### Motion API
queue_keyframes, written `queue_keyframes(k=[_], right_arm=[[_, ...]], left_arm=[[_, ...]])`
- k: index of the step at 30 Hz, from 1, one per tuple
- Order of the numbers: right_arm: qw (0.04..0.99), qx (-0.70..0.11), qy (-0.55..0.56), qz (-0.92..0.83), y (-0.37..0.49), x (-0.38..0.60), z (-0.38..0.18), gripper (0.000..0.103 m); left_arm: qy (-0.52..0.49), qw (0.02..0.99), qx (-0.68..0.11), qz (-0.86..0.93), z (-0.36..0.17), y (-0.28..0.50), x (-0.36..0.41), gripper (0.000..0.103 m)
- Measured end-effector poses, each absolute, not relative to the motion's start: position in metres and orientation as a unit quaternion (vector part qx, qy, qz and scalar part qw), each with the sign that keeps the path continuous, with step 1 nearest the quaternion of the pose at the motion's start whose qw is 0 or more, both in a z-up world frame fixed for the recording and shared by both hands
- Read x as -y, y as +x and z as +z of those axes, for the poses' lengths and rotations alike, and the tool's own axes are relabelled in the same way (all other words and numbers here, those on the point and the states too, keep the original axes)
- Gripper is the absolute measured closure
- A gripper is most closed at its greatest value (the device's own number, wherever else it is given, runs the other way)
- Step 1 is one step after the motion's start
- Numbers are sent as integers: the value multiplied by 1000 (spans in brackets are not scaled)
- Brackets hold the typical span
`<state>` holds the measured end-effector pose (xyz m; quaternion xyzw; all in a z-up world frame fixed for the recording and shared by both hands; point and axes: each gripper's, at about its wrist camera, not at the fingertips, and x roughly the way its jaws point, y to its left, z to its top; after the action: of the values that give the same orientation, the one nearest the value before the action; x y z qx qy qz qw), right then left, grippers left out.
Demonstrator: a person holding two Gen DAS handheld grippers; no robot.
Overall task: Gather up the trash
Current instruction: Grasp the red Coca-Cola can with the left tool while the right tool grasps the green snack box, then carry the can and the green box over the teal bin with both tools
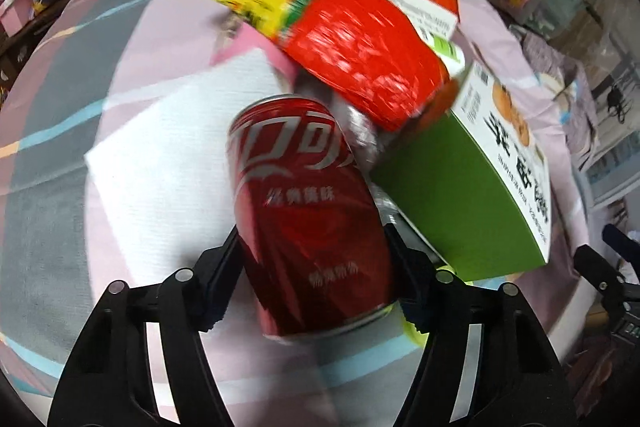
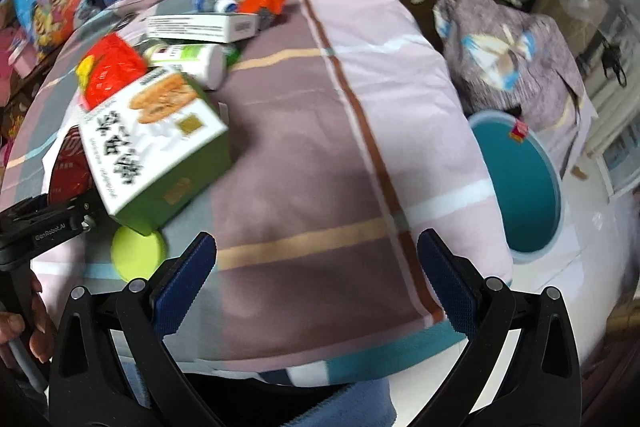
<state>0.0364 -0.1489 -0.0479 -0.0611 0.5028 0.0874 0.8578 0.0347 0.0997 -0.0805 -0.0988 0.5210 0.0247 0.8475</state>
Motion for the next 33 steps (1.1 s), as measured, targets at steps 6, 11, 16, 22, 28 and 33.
queue_keyframes(k=[6, 11, 16, 22, 28, 33], right_arm=[[858, -473, -146, 139, 33, 83, -34, 6], [839, -469, -223, 159, 35, 29, -49, 6], [817, -461, -321, 132, 40, -13, -80, 6], [811, -434, -382, 87, 48, -26, -97, 6], [833, -408, -360, 105, 50, -15, -83, 21], [867, -416, -245, 121, 70, 27, -38, 37]], left_arm=[[-126, 863, -488, 36, -61, 13, -142, 41], [-141, 866, -478, 35, -61, 9, -163, 42], [-156, 860, -484, 32, -75, 3, -176, 42], [-149, 858, -489, 39, -85, 4, -185, 41], [-121, 861, -491, 52, -85, 14, -182, 36], [-114, 864, -486, 59, -80, 12, -182, 41]])
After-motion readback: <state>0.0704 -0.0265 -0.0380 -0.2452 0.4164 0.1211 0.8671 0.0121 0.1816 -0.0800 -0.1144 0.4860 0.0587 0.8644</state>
